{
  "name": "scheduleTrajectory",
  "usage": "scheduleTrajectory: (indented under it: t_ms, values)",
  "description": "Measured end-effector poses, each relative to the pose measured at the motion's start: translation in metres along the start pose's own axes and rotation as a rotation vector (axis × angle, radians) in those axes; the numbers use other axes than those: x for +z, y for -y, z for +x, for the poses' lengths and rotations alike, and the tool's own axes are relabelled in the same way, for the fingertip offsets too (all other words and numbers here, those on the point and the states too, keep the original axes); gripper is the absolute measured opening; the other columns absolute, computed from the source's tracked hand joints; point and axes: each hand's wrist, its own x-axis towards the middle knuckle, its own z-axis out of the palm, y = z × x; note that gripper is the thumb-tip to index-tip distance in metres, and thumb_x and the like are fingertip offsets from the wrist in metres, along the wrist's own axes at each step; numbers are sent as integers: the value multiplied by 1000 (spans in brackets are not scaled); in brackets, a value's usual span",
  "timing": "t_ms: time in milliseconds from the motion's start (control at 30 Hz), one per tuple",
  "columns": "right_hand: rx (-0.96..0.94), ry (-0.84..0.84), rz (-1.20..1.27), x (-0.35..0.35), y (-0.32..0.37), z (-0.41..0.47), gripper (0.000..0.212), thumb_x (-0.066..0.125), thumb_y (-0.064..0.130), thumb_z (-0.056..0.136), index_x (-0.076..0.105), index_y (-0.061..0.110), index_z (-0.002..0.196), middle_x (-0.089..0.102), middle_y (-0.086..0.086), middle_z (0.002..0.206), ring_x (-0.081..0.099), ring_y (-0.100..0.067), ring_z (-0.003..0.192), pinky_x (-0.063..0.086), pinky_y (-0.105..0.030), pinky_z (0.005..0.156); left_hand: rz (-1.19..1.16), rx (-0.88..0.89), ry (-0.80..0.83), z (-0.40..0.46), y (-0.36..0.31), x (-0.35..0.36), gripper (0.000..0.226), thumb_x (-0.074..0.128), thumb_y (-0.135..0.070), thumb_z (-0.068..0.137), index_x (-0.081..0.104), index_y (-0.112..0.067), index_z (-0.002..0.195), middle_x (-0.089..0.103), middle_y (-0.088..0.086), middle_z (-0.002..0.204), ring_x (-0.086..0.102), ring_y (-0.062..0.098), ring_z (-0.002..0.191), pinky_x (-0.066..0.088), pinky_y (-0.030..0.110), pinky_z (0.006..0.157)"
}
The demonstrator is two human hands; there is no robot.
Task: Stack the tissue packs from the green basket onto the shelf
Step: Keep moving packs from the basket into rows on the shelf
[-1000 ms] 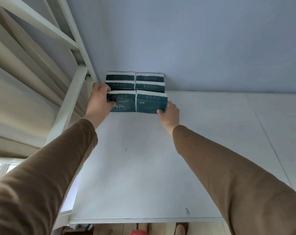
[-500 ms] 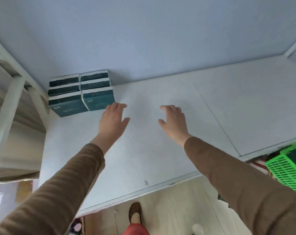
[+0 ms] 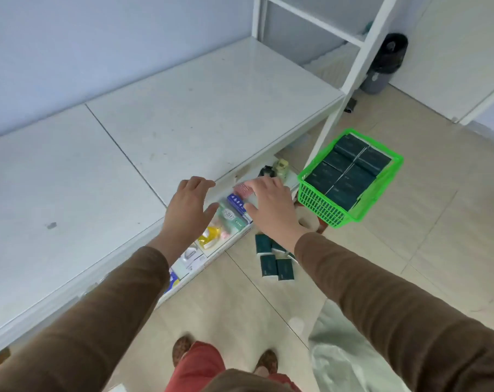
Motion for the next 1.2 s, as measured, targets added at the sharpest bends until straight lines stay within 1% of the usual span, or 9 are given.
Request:
scheduleTrajectory:
  t_ms: [133,367,567,800,967,1067,1100,1167,1200]
  values:
    - [101,7,18,-5,-95,-3,42,60,36,92,51,25,132,54,2,128,46,-22,118,42,-39,96,-31,37,71,43,-67,56,41,67,-25,88,57,-20,128,54,-1,125,46,22,117,44,36,95]
    - [318,106,36,7,-244,22,41,56,31,94,51,23,133,54,0,129,46,-24,118,42,-40,97,-64,73,239,143,-143,161,41,65,-31,89,56,-20,127,54,-1,125,46,21,117,39,37,100]
    - [505,153,176,12,-355,34,45,61,29,94,51,21,137,55,-2,131,47,-25,122,41,-40,103,-44,127,405,224,-197,239,43,63,-29,91,55,-17,131,52,4,130,47,25,120,38,37,100]
    - [718,122,445,25,-510,93,47,63,22,92,51,14,136,56,-7,133,49,-25,125,38,-35,105,-60,101,496,341,-264,332,46,62,-28,91,51,-16,134,51,5,131,47,26,122,38,38,102]
    - [980,132,784,69,-602,148,58,64,22,92,42,12,144,51,-10,143,55,-20,121,38,-23,92,-42,18,530,426,-298,409,50,61,-27,92,45,-13,138,46,9,138,43,29,126,35,38,105]
    - [1146,122,911,99,-646,179,68,66,24,90,34,10,149,51,-14,140,59,-11,90,44,-17,70,-11,-41,542,478,-307,457,58,62,-23,91,39,-11,143,41,12,142,40,31,128,35,41,106]
    - [1196,113,927,109,-658,188,71,67,26,89,33,9,149,50,-15,140,60,-15,92,43,-19,71,9,-55,541,494,-307,471,61,62,-21,90,37,-11,145,39,12,143,39,31,129,37,44,106]
    - [1281,107,969,127,-675,202,77,68,32,89,28,8,150,39,-14,150,53,-27,121,37,-25,89,81,-48,519,522,-305,496,65,62,-14,87,34,-11,146,36,10,145,40,32,126,42,48,101]
    - [1320,110,996,135,-681,207,79,69,34,89,26,8,151,35,-12,152,47,-28,129,35,-30,92,132,-20,502,534,-302,507,68,61,-9,85,33,-12,146,35,9,146,42,32,123,45,48,97]
